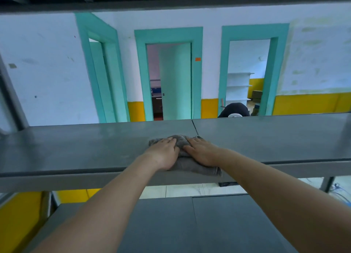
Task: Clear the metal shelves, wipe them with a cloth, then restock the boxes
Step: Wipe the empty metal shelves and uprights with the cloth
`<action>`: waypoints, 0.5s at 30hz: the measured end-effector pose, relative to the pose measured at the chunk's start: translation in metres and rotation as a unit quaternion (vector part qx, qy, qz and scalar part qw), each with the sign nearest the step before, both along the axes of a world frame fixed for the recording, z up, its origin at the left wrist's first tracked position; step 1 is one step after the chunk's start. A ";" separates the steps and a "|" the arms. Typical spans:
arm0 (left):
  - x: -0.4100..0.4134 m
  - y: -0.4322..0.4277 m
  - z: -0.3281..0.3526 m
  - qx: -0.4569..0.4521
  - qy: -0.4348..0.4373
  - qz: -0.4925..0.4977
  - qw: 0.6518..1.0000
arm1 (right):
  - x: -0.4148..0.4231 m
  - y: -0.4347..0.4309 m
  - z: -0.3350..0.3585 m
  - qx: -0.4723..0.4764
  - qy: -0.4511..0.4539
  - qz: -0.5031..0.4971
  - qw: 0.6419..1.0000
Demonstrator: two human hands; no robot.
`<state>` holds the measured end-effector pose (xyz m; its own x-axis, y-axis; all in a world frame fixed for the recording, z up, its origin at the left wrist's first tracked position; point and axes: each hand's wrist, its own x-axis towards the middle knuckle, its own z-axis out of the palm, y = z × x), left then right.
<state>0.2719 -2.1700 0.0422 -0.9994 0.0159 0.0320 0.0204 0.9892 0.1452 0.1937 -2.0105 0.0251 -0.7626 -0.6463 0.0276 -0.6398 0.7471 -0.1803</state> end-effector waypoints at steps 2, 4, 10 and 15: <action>-0.018 -0.008 -0.002 0.005 -0.001 0.001 1.000 | -0.022 -0.007 -0.005 -0.013 -0.004 -0.016 1.000; -0.036 -0.017 -0.003 0.010 -0.002 0.003 1.000 | -0.040 -0.014 -0.007 -0.019 -0.005 -0.023 1.000; -0.103 -0.045 -0.008 0.010 0.001 0.004 1.000 | -0.111 -0.041 -0.013 -0.014 0.000 -0.031 0.999; -0.170 -0.068 -0.009 -0.007 -0.002 0.015 1.000 | -0.178 -0.069 -0.013 -0.020 0.000 -0.038 0.999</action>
<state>0.1018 -2.2380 0.0331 -0.9995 -0.0130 0.0272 -0.0093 0.9912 0.1322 0.0154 -2.0794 0.0121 -0.8094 -0.5849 0.0521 -0.5814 0.7857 -0.2115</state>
